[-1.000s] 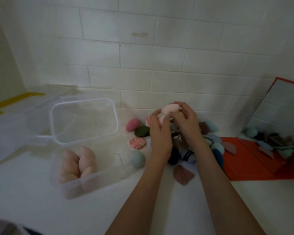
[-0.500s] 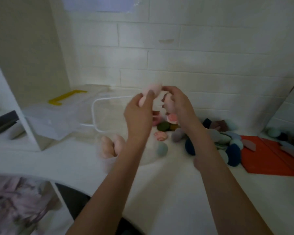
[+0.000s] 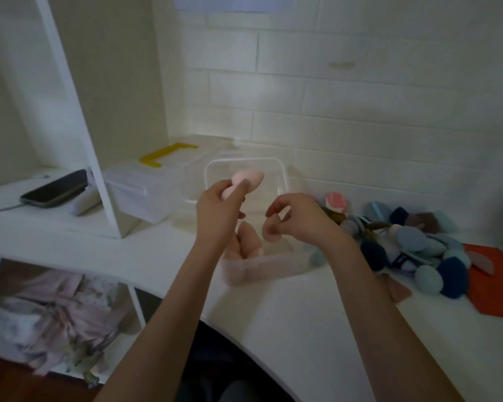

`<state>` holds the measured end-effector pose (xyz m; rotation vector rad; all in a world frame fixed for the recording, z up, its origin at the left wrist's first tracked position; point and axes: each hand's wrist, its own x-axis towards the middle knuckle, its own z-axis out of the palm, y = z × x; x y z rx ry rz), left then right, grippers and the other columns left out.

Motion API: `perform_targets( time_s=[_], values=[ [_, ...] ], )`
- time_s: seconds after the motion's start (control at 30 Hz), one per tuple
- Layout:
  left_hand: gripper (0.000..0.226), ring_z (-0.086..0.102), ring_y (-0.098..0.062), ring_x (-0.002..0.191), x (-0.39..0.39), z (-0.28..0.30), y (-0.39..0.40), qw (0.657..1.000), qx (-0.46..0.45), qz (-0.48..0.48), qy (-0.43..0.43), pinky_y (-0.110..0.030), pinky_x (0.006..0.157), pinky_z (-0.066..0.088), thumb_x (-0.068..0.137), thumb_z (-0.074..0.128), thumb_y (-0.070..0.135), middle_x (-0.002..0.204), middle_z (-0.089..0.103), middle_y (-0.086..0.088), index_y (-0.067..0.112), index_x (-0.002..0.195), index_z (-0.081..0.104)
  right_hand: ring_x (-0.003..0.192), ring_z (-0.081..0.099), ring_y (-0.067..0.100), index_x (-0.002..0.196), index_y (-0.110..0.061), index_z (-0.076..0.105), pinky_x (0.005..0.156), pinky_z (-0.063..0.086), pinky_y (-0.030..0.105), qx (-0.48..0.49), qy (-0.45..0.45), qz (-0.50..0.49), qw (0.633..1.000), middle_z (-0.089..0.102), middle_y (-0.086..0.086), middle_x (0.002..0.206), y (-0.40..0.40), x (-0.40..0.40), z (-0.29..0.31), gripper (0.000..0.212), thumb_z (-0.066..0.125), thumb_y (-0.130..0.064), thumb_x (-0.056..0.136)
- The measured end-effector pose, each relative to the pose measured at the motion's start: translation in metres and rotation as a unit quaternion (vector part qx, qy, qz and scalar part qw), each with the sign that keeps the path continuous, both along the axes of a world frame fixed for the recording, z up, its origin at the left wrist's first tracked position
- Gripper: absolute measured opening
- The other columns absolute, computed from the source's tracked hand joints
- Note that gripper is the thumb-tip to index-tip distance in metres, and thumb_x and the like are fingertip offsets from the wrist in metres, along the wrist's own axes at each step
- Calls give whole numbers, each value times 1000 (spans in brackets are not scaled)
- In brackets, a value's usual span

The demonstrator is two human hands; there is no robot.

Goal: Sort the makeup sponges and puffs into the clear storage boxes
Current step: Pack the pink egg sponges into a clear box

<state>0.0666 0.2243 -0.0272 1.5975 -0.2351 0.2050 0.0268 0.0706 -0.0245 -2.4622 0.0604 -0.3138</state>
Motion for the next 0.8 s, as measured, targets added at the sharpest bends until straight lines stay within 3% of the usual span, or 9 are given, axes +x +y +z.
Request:
perform_targets(
  time_s=[0.17,0.3,0.43,0.5,0.57,0.7,0.8],
  values=[
    [20,57,-8,53,0,-3,-3,999,27,-32,-4,-17,45,43,86,62,33,73,67,-1,16,95,69,80,58,15,82,-31,59,69,53,37,-31,38,-19,999,56,-4,90,5,6,-10,19,71,-19,73],
    [19,65,-6,66,-1,-5,-3,996,49,-72,-3,-18,45,44,87,60,35,80,70,2,20,96,66,70,54,18,93,-18,53,69,50,39,-18,4,-3,1000,56,4,82,12,10,-16,22,66,-12,76],
    [21,70,-11,74,0,-3,-6,986,116,-122,11,-18,46,47,86,59,41,85,71,7,24,97,63,71,60,15,103,-19,54,70,55,37,19,-1,-12,1000,60,3,85,9,11,-17,34,70,-12,75],
    [22,68,-18,61,2,0,-9,978,143,-148,23,-21,41,44,87,57,40,87,70,1,22,99,60,74,63,10,109,-18,54,71,57,34,52,-10,-9,999,64,2,90,6,11,-15,38,71,-8,76],
    [22,56,-14,41,5,3,-12,970,179,-162,21,-19,37,39,90,55,39,84,64,-4,19,98,57,79,64,5,113,-17,53,75,57,32,92,-14,-5,996,65,2,98,4,11,-11,41,70,-4,78],
    [21,50,-14,40,10,2,-16,960,216,-175,8,-17,35,36,92,52,36,80,59,-9,16,96,53,96,64,13,124,-16,49,90,53,37,124,48,8,991,65,1,105,-1,10,-5,46,64,-12,81],
    [23,51,-16,38,13,0,-14,956,233,-180,-2,-19,37,38,92,51,38,78,62,-7,16,96,52,98,65,14,129,-14,47,92,53,32,186,100,29,977,66,6,106,-3,6,1,47,59,-11,84]
  ],
)
